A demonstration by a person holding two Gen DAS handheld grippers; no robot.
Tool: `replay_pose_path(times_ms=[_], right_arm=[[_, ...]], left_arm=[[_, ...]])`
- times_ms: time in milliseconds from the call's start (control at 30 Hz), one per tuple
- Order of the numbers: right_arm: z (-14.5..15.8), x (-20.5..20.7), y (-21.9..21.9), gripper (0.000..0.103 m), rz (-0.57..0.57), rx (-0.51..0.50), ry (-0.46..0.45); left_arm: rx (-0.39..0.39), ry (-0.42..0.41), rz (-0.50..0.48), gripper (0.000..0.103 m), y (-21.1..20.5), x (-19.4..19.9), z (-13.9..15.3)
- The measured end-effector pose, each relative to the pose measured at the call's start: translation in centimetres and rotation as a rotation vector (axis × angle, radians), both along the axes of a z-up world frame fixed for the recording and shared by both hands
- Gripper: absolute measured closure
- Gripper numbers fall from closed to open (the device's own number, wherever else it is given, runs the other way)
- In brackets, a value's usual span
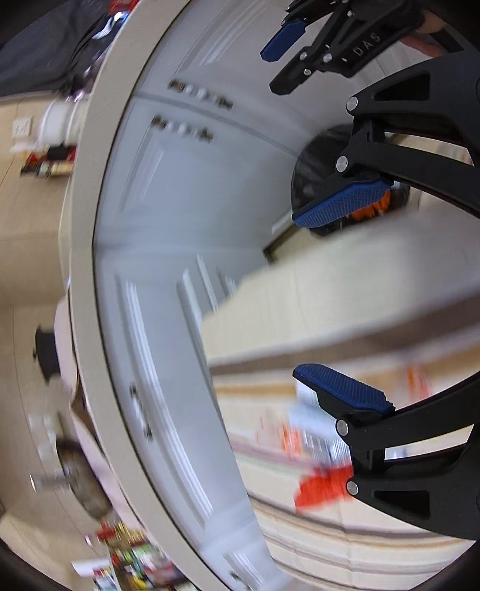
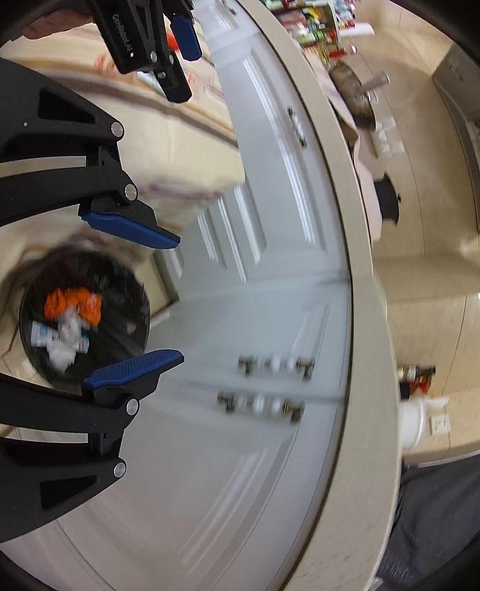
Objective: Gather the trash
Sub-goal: 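Move both open tools back over the table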
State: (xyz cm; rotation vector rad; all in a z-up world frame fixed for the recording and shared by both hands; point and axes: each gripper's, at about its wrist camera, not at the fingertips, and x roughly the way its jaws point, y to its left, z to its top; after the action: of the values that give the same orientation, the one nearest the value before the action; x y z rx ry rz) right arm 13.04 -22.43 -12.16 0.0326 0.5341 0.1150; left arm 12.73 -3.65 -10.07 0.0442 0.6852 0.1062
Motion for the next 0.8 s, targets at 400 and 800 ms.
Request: replay_pose_path(times_ms=[400,800], right_arm=[[0.3,-2.6,13.8,0.047,0.299,0.011,0.031],[-2.9,-3.5,21.5,0.047,0.439,-0.070,0.153]], left_arm=[[0.033,0.024,0.310,0.029,15.8,-7.9,0.4],[-0.009,0.063,0.499,0.029,25.1,-12.8,-1.7]])
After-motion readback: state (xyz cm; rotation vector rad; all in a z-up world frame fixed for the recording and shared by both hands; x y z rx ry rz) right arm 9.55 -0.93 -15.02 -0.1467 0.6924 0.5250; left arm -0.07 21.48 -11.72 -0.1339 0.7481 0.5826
